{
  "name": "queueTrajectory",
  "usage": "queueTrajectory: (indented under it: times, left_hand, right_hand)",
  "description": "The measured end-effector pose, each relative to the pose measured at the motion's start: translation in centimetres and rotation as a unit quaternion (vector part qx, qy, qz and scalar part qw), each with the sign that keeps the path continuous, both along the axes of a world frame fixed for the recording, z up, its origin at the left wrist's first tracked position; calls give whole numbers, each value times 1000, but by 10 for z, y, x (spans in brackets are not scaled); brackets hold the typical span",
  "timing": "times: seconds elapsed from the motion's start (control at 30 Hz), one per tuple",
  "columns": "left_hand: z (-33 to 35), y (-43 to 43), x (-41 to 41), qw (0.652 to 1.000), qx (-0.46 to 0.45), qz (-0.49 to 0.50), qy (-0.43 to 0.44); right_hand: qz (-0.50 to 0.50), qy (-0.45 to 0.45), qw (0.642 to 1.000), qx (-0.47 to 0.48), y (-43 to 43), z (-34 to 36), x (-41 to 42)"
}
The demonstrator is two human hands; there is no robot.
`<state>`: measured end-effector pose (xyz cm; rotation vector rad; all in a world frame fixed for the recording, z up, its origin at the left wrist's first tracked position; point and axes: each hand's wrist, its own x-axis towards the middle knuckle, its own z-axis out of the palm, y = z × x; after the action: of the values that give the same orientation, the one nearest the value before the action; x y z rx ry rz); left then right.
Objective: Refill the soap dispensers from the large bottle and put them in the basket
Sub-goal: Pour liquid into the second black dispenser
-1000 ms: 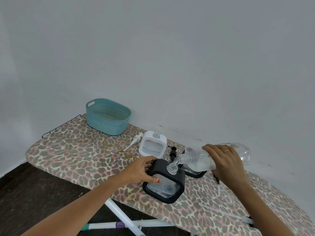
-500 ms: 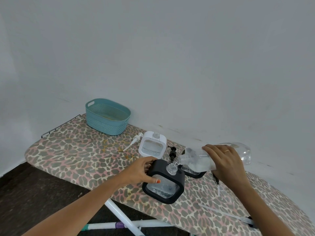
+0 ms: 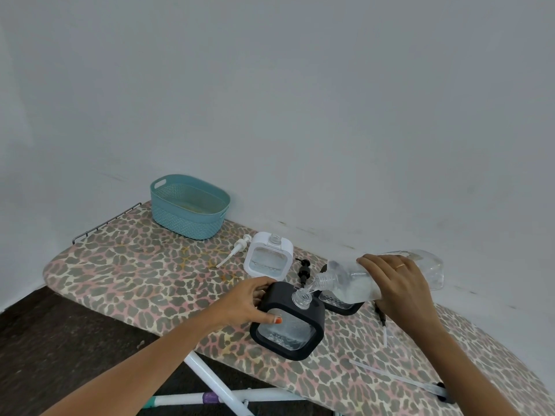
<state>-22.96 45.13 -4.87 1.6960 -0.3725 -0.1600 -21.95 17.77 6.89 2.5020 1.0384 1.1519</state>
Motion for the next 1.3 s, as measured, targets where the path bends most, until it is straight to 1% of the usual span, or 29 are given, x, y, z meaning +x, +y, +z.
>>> queueTrajectory:
  times: [1.3]
  left_hand:
    - [-1,-5,3,1000,8,-7,-4]
  right_hand:
    - [-8,7,1000,-2,-5,-2,1]
